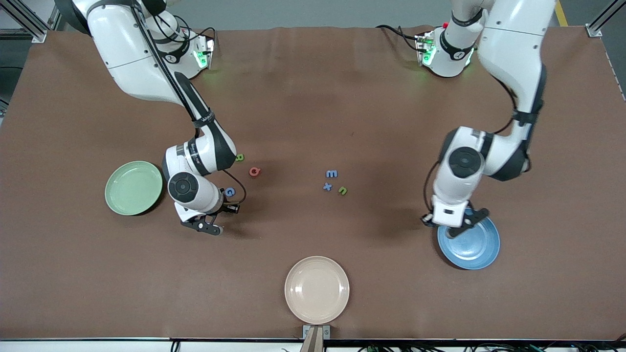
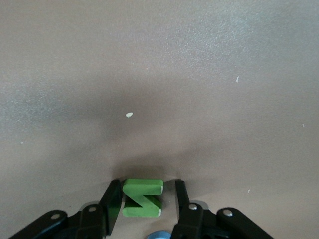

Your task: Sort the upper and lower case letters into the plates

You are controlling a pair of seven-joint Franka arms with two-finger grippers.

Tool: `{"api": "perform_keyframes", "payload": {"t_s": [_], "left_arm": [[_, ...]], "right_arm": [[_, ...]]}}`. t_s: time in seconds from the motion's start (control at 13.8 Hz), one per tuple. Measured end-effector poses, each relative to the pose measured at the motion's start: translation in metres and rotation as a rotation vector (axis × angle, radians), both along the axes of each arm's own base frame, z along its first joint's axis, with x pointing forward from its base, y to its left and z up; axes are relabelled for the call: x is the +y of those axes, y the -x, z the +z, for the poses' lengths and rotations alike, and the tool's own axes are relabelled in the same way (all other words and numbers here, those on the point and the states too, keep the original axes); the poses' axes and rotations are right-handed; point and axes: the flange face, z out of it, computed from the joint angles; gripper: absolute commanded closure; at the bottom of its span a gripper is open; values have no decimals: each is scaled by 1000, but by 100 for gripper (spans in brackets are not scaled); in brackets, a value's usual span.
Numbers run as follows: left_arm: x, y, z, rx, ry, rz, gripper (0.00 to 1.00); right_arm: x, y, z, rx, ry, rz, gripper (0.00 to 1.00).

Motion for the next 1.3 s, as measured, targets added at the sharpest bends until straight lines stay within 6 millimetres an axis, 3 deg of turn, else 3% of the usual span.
{"api": "perform_keyframes", "payload": {"t_s": [0.14, 0.29, 0.36, 0.43, 0.51, 0.58, 0.72, 0.8, 0.87, 1.01, 1.16, 1.3], "left_arm": [[42, -8, 0, 18, -18, -52, 98], [66, -13, -3, 31, -29, -82, 86], [73, -15, -8, 39, -33, -94, 67], [78, -16, -15, 45, -35, -101, 37], [82, -18, -22, 47, -36, -107, 15], [85, -20, -29, 46, -35, -110, 0], [88, -23, -36, 32, -31, -112, 0], [85, -24, -35, 26, -29, -115, 0], [78, -25, -33, 20, -20, -121, 0], [42, -24, -26, 5, 28, -128, 0], [-5, -17, -17, 10, 87, -102, 0], [-56, -5, -8, 16, 144, -51, 1]], "right_arm": [[1, 0, 1, 1, -1, 1, 81], [1, 0, 1, 2, -1, 1, 82], [1, -1, 1, 2, -1, 3, 82], [-1, -1, 1, 9, 0, 12, 82], [-6, -2, 3, 31, 5, 30, 82], [-14, -5, 11, 59, 10, 55, 82], [-43, -14, 50, 100, 7, 110, 82], [-68, -17, 75, 119, -2, 140, 82], [-96, -19, 99, 130, -16, 174, 82], [-164, -14, 129, 128, -50, 246, 82], [-227, -1, 132, 131, -78, 281, 82], [-272, 13, 113, 118, -96, 302, 82]]}}
